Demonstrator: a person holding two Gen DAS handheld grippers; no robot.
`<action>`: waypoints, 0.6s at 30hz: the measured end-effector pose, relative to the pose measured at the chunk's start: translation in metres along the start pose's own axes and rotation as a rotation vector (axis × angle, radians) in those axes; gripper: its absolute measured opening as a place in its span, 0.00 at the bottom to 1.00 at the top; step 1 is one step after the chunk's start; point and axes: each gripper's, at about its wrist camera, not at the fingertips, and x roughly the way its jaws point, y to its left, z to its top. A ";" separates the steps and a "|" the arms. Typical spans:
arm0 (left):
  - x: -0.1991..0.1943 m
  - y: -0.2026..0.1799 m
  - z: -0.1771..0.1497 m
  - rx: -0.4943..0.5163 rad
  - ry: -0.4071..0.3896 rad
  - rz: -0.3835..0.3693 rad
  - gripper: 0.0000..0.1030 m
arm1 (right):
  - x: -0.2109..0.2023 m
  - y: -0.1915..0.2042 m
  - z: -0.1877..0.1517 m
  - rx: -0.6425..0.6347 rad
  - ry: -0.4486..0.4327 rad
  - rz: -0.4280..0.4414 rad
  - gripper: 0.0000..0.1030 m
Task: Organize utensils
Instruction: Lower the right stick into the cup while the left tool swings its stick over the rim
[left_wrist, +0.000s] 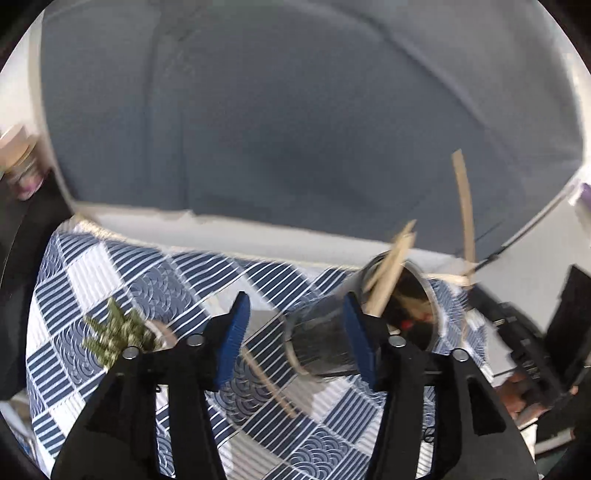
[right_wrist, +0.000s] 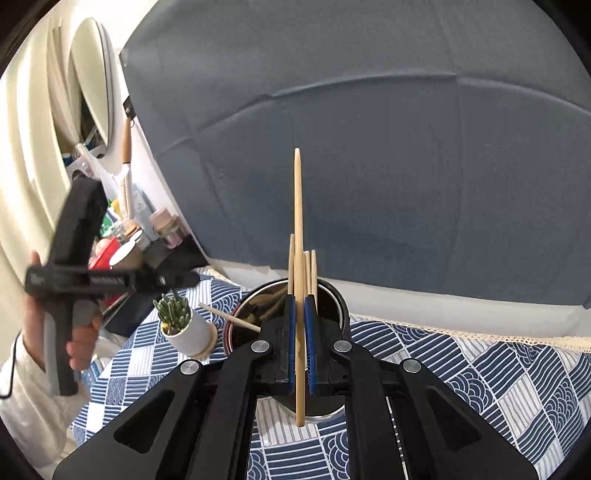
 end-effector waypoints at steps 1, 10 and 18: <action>0.005 0.002 -0.002 -0.003 0.014 0.017 0.55 | 0.000 0.000 0.001 0.001 -0.003 0.004 0.05; 0.061 0.018 -0.015 -0.034 0.142 0.101 0.57 | 0.011 -0.005 0.009 0.008 -0.016 0.008 0.05; 0.113 0.036 -0.021 -0.072 0.217 0.225 0.57 | 0.027 -0.010 0.014 0.016 -0.017 0.025 0.05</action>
